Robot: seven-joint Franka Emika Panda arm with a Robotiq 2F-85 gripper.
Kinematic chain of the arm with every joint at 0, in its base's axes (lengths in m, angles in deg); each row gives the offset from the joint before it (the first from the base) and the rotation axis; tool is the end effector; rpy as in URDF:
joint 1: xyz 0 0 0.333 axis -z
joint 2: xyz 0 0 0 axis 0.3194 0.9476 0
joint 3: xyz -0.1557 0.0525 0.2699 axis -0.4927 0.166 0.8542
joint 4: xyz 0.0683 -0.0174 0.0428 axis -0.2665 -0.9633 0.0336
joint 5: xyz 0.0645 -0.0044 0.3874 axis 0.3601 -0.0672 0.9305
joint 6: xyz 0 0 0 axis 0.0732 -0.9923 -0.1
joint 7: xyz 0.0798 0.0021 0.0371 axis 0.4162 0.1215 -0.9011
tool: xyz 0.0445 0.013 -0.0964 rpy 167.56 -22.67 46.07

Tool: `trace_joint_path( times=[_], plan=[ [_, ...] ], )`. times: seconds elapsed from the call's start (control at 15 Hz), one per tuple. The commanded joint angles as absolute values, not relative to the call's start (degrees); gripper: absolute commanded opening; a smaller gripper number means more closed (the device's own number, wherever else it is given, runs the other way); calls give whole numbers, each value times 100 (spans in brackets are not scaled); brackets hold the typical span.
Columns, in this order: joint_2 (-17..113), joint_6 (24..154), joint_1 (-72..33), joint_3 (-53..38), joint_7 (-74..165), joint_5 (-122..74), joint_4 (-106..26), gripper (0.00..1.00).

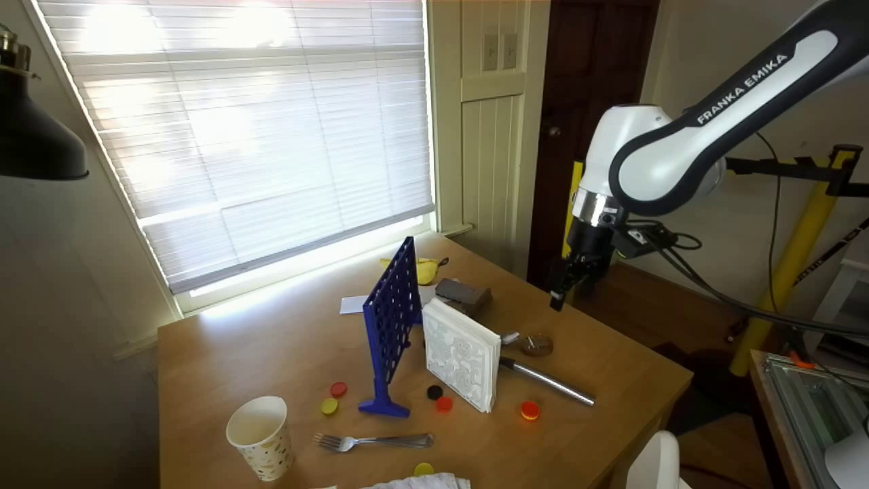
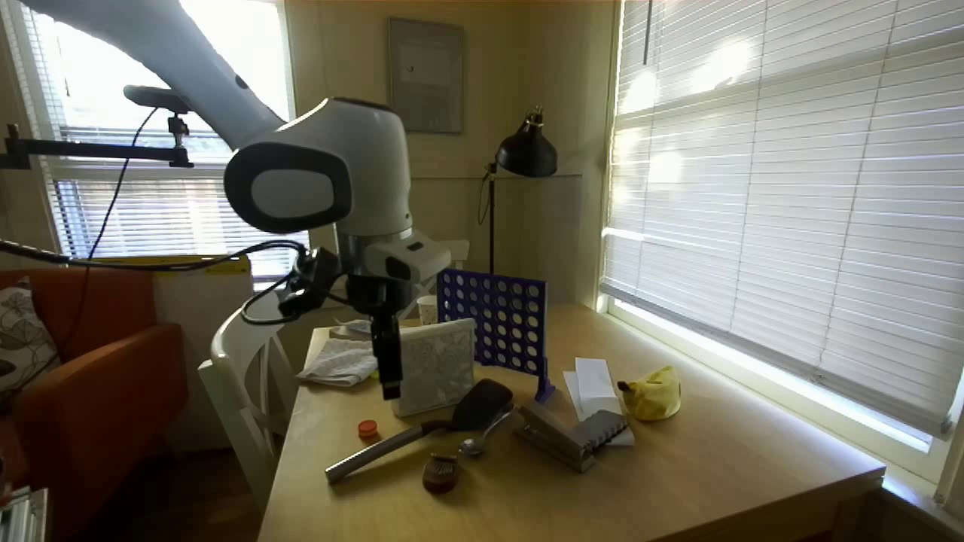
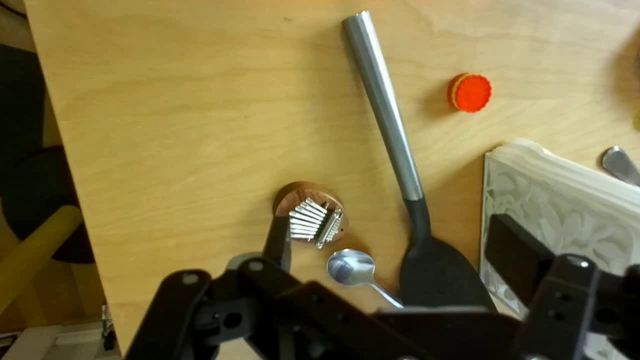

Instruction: Move the fork using the spatula

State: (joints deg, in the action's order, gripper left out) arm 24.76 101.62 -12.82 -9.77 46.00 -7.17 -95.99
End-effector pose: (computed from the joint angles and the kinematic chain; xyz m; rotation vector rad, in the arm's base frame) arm 0.4337 -0.0947 0.3050 -2.8983 0.7404 -0.1491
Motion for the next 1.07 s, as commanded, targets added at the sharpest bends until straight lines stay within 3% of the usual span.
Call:
trace_joint_path(
  times=[0.0,0.87,1.0],
  plan=[
    [2677,11068,-1468,-867,4227,-627,-10144,100],
    [3843,12478,-1857,-442,2793,94,-10221,100],
    [4036,12705,-1775,-307,2596,391,-10084,94]
  ],
)
